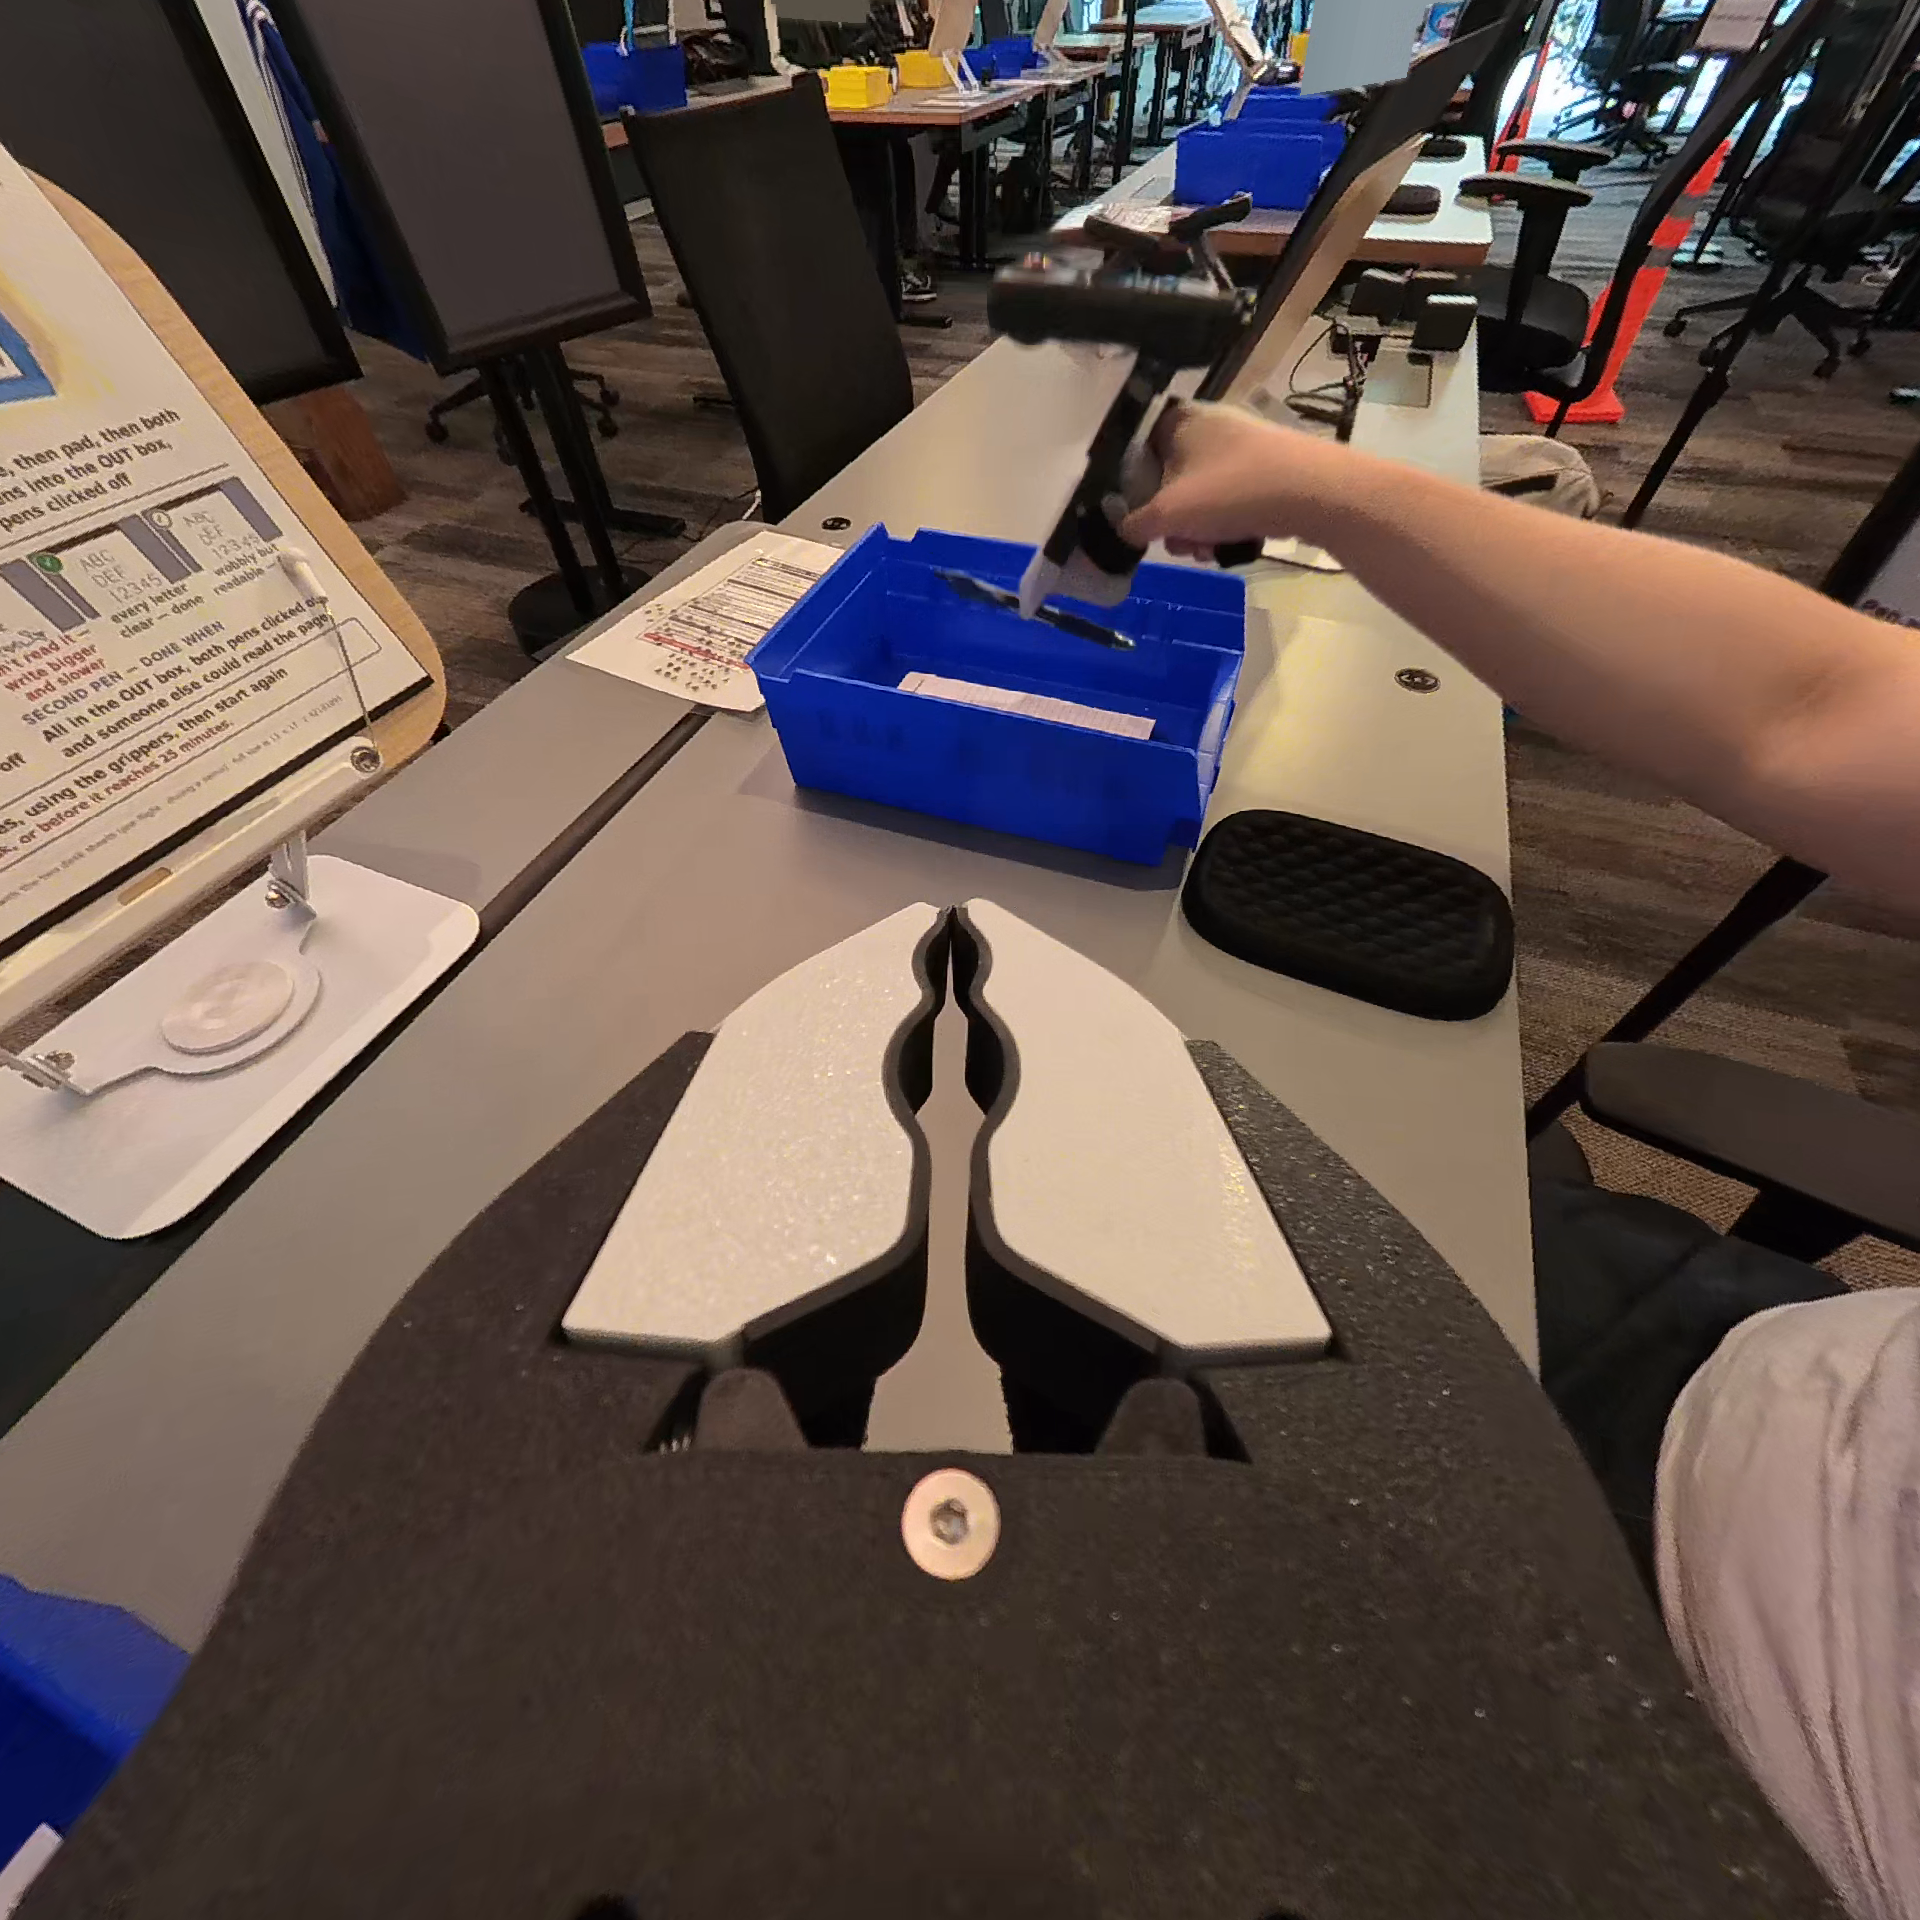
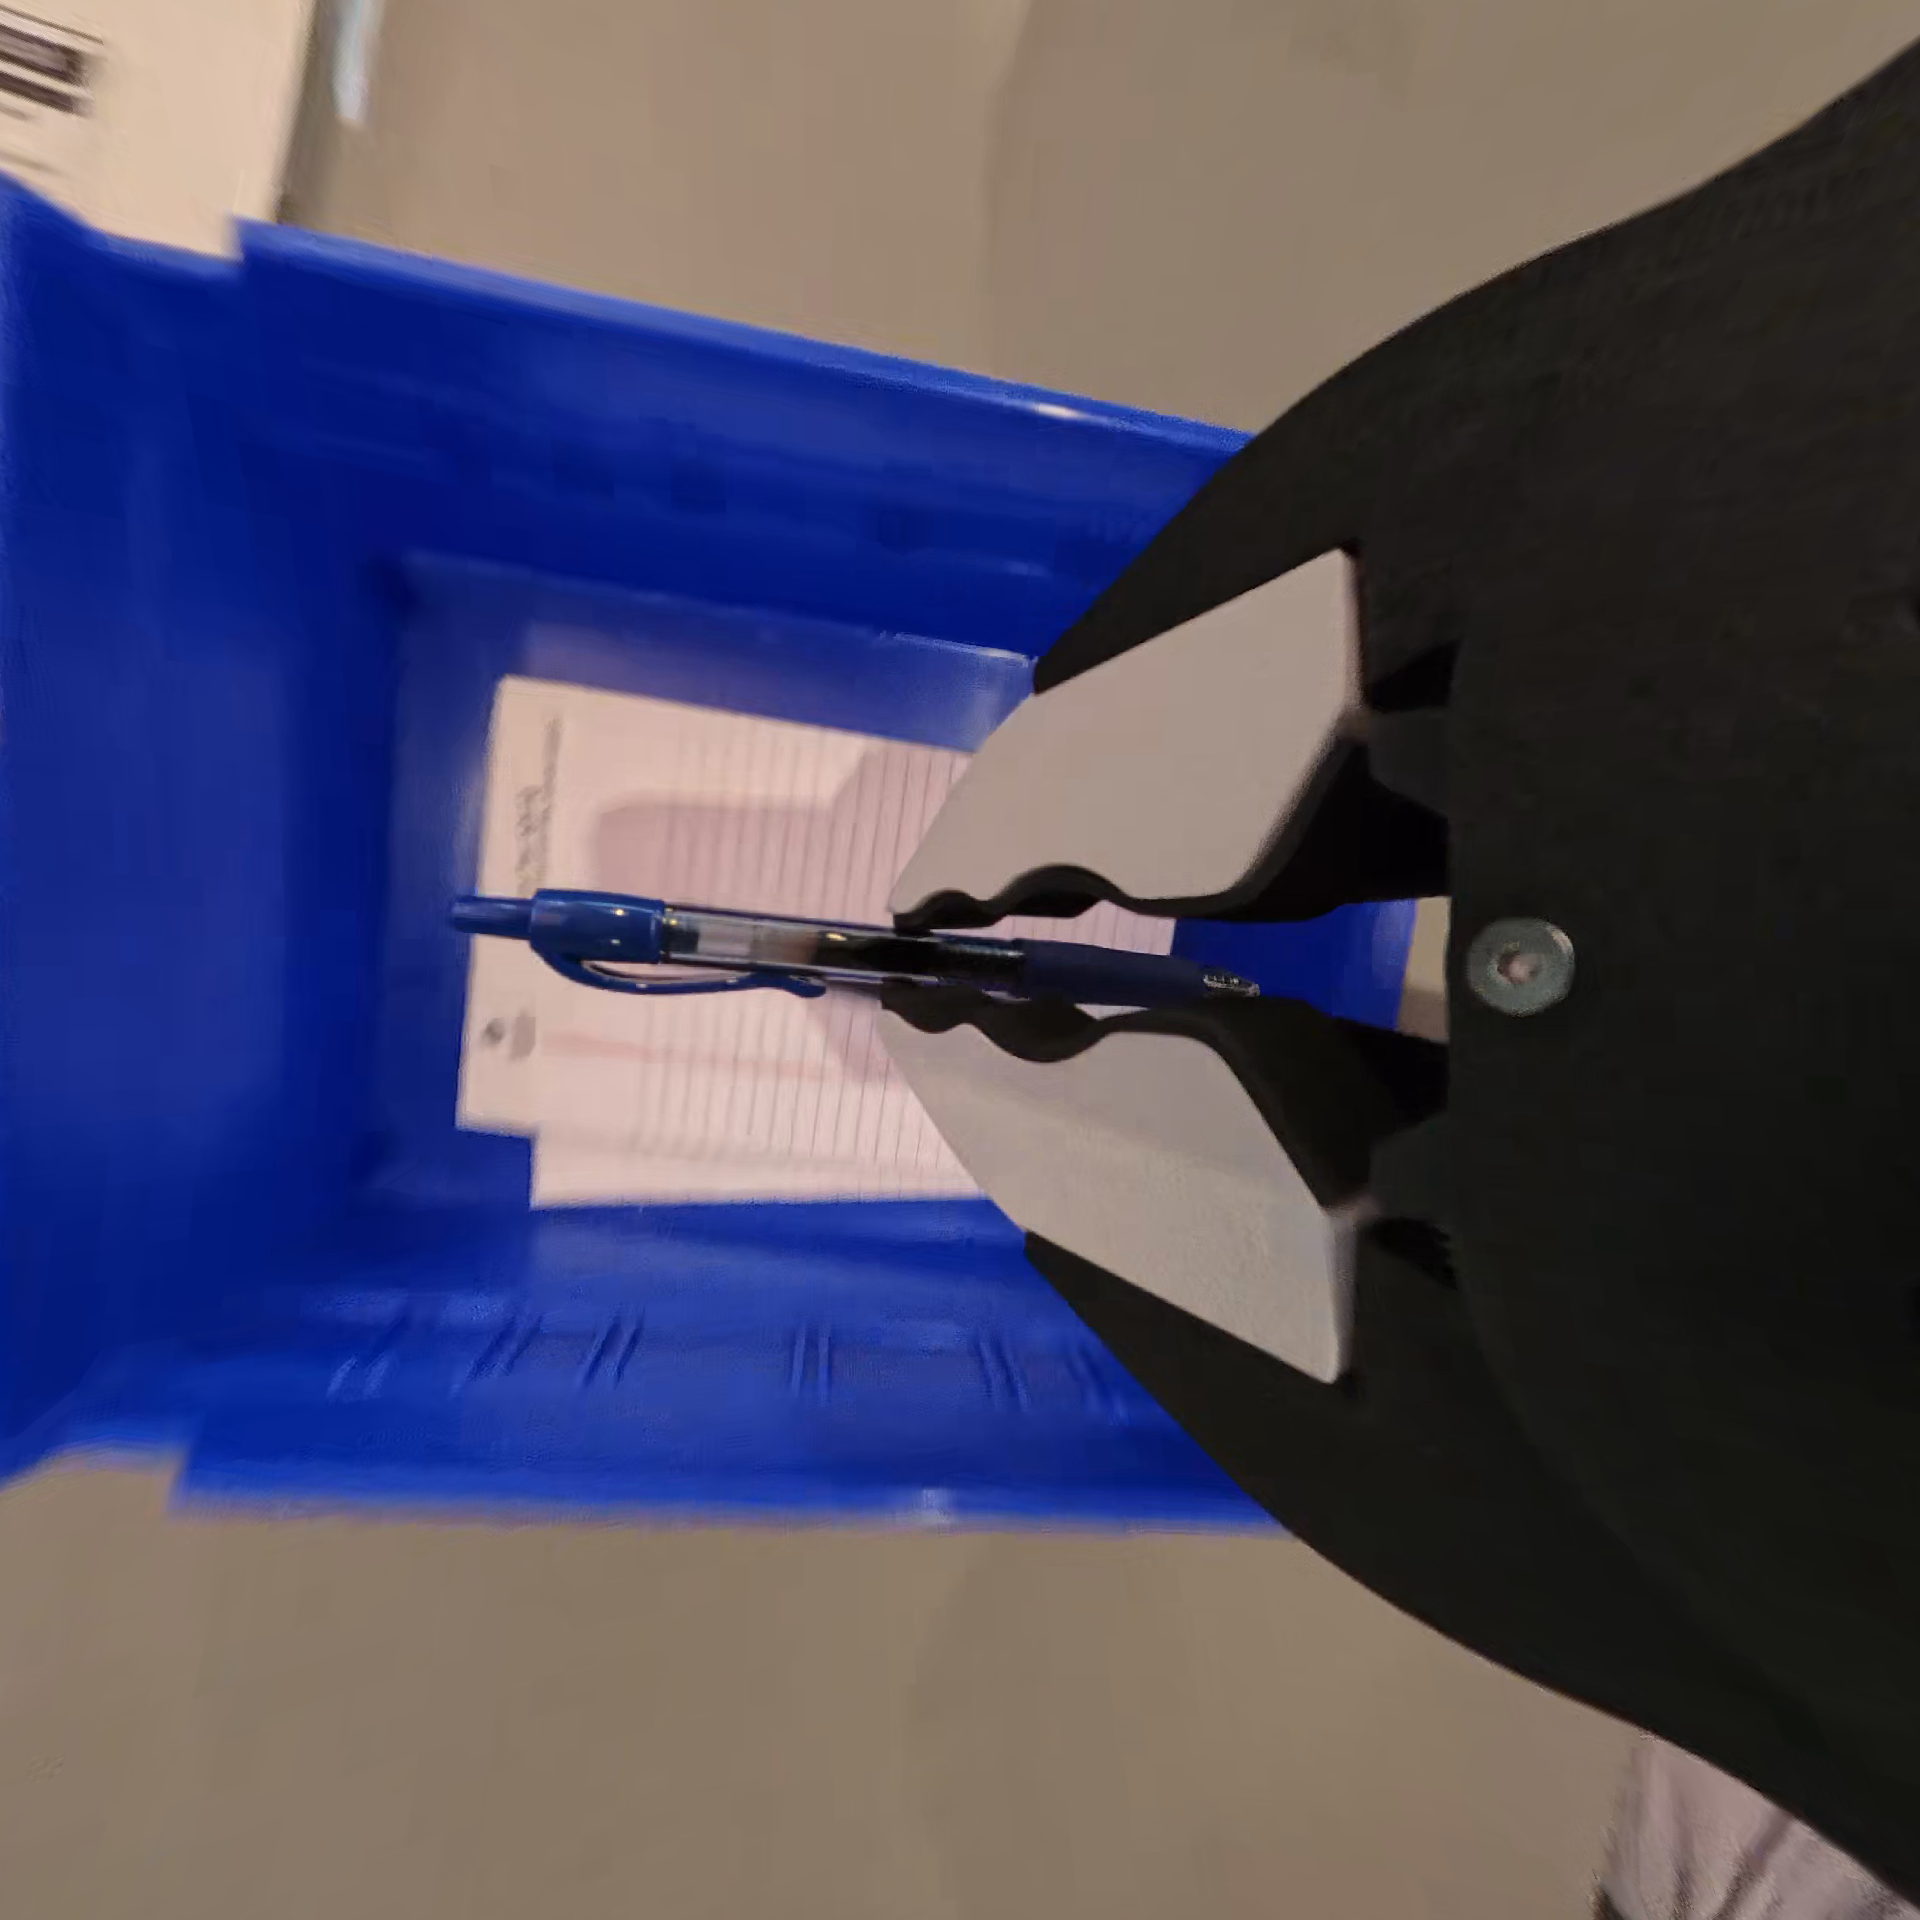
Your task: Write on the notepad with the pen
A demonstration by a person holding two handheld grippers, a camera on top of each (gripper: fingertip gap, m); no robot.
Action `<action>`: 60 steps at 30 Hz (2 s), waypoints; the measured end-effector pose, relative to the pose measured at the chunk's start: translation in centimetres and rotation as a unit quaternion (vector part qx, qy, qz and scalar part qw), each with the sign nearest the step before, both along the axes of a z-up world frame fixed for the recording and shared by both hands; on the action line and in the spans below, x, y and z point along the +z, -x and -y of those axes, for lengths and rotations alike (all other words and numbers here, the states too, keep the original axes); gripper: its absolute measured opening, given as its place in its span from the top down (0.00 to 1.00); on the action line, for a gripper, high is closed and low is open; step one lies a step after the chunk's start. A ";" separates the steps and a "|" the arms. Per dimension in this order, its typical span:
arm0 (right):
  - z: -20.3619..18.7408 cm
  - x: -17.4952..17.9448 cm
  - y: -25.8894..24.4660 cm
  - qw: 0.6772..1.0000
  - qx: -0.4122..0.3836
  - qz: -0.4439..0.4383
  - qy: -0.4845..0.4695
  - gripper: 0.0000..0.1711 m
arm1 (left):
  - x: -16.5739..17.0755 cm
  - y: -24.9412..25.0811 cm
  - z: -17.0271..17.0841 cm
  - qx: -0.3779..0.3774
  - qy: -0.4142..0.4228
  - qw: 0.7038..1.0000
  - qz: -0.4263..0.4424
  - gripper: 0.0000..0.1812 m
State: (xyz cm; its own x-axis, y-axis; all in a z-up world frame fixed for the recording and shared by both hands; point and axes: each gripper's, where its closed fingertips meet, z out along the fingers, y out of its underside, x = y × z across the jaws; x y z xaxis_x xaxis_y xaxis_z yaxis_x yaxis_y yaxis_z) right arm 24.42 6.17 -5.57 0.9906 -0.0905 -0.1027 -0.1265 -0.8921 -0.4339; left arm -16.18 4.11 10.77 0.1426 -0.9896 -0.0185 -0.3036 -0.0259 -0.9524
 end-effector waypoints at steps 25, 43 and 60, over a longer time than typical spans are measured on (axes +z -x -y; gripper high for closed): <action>4.2 7.2 -3.0 0.936 0.034 0.248 -0.247 0.86 | -1.6 -2.1 -3.0 0.044 -0.004 0.999 0.021 1.00; 3.0 0.5 -13.3 0.997 -0.001 0.011 -0.074 0.69 | -6.8 27.2 -12.8 0.501 0.011 0.834 -0.230 0.84; 0.3 2.2 -12.1 0.996 -0.038 -0.007 -0.080 0.69 | -15.9 38.4 -14.8 0.534 0.237 0.777 -0.235 0.67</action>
